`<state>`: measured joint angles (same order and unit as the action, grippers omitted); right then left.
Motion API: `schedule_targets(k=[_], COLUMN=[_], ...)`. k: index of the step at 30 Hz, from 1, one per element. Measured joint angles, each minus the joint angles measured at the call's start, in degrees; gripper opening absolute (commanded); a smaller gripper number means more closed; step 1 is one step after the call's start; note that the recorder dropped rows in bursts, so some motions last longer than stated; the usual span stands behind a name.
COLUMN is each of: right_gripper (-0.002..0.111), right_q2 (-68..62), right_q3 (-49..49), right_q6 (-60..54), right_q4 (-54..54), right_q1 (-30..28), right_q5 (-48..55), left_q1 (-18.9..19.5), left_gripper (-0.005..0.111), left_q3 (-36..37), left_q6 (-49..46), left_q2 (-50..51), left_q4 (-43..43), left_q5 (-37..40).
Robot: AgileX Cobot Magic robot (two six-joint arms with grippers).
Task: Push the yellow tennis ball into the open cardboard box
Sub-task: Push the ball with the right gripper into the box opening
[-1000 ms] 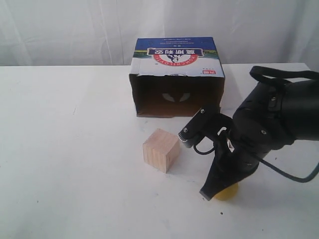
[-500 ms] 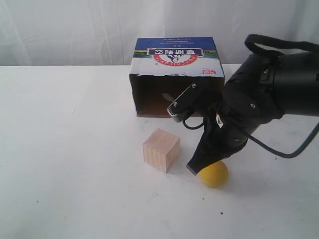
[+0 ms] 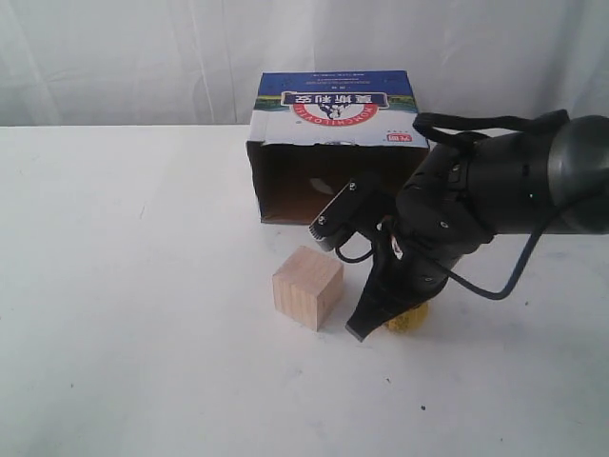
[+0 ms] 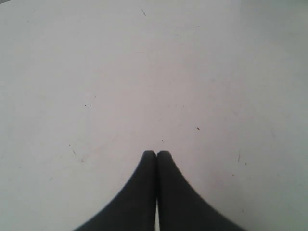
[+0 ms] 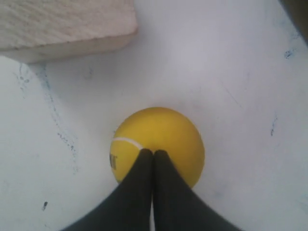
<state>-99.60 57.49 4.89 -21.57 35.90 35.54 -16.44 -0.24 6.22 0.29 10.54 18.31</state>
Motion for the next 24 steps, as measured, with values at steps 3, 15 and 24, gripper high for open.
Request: schedule_targets(k=[3, 15, 24], right_gripper=[0.0, 0.0, 0.0], right_q2=[0.0, -1.28, -1.91], right_q3=[0.0, 2.93, 9.01], right_q6=[0.0, 1.19, 1.47], right_q4=[0.0, -2.48, -5.34], right_q1=[0.0, -0.47, -3.36], right_q5=[-0.55, -1.79, -0.61], left_q1=[0.0, 0.0, 0.0], left_gripper=[0.0, 0.0, 0.0], left_q3=[0.0, 0.0, 0.0], left_q6=[0.0, 0.0, 0.0], left_q2=[0.0, 0.0, 0.0], left_q4=[0.0, 0.0, 0.0], left_q5=[0.0, 0.0, 0.0])
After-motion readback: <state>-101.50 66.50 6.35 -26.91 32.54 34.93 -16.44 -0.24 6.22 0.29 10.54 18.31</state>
